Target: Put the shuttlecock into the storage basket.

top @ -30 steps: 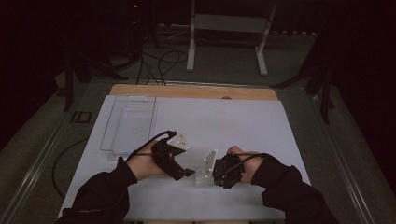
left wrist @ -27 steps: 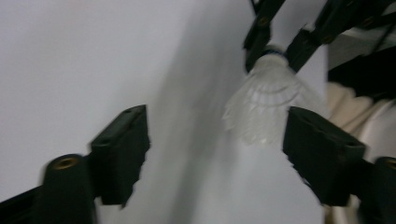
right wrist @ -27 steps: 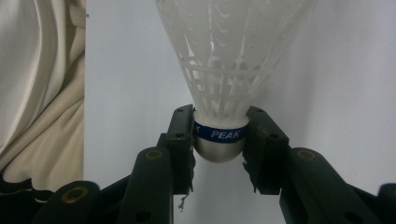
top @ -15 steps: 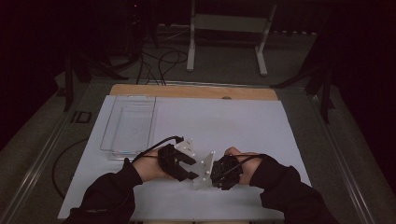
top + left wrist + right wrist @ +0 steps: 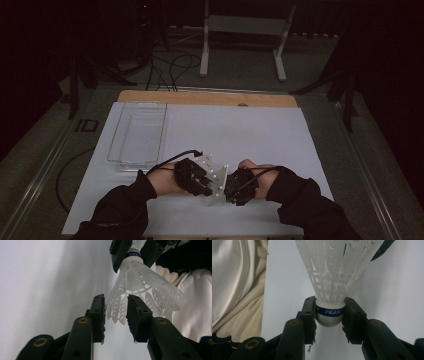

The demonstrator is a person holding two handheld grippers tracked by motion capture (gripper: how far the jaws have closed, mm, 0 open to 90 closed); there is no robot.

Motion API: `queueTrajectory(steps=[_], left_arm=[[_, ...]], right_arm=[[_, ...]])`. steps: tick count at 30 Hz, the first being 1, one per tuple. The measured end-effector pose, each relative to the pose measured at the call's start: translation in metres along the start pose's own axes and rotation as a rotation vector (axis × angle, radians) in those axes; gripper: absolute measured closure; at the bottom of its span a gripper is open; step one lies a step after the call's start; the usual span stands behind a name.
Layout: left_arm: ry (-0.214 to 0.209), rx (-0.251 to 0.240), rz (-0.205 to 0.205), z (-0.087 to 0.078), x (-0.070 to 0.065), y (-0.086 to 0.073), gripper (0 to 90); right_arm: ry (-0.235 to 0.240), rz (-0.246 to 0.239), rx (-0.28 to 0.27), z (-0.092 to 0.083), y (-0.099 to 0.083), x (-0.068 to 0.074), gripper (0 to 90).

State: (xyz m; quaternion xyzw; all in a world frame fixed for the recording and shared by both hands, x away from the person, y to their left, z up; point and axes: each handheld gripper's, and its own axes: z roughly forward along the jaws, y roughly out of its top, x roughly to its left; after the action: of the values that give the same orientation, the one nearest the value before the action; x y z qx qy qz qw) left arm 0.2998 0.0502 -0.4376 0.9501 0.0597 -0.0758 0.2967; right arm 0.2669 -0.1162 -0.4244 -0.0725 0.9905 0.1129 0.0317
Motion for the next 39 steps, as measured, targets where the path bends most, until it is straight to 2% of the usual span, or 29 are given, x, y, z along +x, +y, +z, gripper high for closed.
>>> queueTrajectory(steps=[4, 10, 14, 17, 24, 32, 33, 34, 35, 36, 38, 39], left_arm=[[-0.011, -0.008, -0.007, 0.0004, 0.0017, 0.0004, 76.6], [-0.025, -0.004, -0.007, 0.0021, 0.0027, 0.0023, 78.8], [-0.02, -0.001, -0.011, 0.0035, 0.0037, 0.0031, 81.4], [-0.026, -0.002, -0.016, 0.0048, 0.0039, 0.0033, 88.6], [-0.021, 0.013, -0.023, 0.0063, 0.0039, 0.0052, 90.0], [-0.021, 0.024, -0.005, 0.0045, 0.0042, 0.0061, 90.0], [-0.017, -0.003, -0.033, 0.0054, 0.0016, 0.0062, 90.0], [-0.018, 0.002, -0.026, 0.0051, 0.0016, 0.0063, 90.0], [-0.021, 0.025, 0.003, 0.0031, 0.0035, 0.0064, 90.0], [-0.025, 0.026, 0.001, 0.0025, 0.004, 0.0063, 90.0], [-0.025, 0.032, 0.009, 0.0018, 0.0042, 0.0059, 90.0], [-0.025, 0.026, -0.006, 0.0006, 0.0042, 0.0051, 90.0]], right_arm=[[0.007, -0.014, -0.014, 0.0007, 0.0007, -0.0001, 65.7], [-0.002, -0.023, -0.02, -0.0004, 0.0014, -0.0003, 65.7], [-0.001, -0.009, -0.012, -0.0006, 0.0015, 0.0002, 65.7], [0.001, 0.005, 0.001, -0.0003, 0.0015, 0.0012, 65.6], [0.002, 0.014, -0.008, 0.002, -0.0007, -0.0005, 65.5], [-0.007, 0.031, -0.014, 0.0021, -0.0006, -0.0004, 64.2], [-0.01, 0.026, -0.021, 0.0022, -0.0008, -0.0018, 61.1], [-0.018, 0.042, -0.034, 0.0026, -0.0016, -0.0051, 54.8], [-0.016, 0.104, -0.004, 0.0006, -0.0019, -0.0012, 52.2], [-0.046, 0.098, -0.012, 0.0006, -0.0026, -0.0027, 48.6], [-0.049, 0.098, -0.02, 0.0013, -0.0031, -0.0031, 45.3], [-0.062, 0.108, -0.022, 0.0013, -0.0036, -0.0024, 42.2]])
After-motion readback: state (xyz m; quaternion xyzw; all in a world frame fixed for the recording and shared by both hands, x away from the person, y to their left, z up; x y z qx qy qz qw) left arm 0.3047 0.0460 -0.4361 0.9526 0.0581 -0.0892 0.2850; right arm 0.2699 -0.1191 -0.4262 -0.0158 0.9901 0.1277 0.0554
